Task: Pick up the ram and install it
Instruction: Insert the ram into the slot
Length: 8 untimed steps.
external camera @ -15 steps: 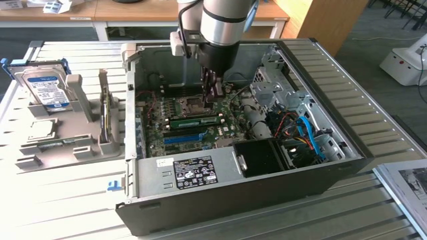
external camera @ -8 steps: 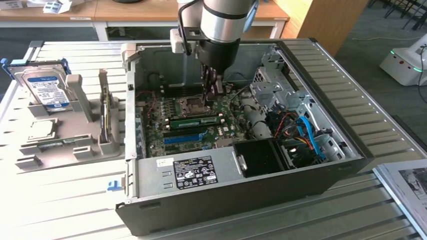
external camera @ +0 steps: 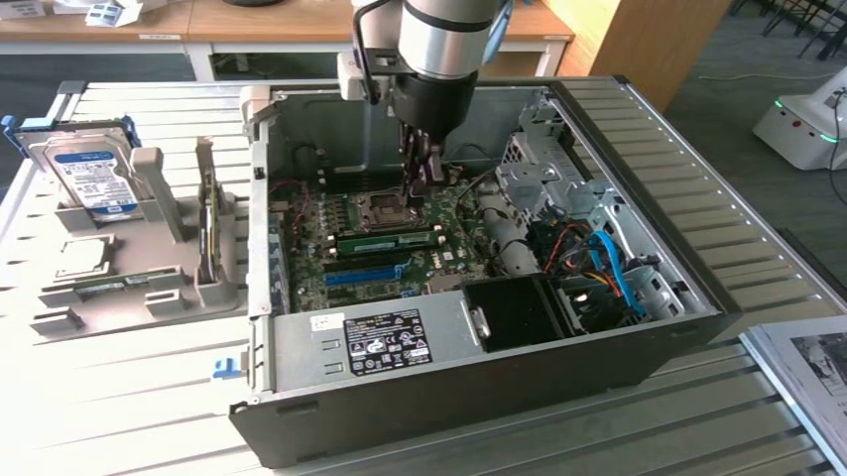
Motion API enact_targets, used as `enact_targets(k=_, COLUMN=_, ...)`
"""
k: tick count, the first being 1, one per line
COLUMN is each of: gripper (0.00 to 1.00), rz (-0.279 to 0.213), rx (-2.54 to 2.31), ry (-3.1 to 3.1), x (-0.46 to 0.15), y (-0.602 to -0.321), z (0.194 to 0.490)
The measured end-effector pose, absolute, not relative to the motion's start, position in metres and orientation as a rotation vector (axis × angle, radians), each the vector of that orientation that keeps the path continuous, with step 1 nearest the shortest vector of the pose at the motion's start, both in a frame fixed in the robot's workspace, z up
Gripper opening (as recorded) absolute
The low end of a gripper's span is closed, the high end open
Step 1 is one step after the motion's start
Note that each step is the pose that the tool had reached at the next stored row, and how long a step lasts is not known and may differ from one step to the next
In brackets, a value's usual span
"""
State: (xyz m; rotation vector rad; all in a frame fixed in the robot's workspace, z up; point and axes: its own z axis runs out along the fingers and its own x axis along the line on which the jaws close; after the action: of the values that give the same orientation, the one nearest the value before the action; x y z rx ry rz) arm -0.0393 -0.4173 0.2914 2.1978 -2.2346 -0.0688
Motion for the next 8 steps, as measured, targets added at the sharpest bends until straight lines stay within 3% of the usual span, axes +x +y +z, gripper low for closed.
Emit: enact_targets(k=8, gripper=0.25, rz=-0.069, rx=2.198, ry=-2.234, x=-0.0393, y=-0.4173, z=0.2979)
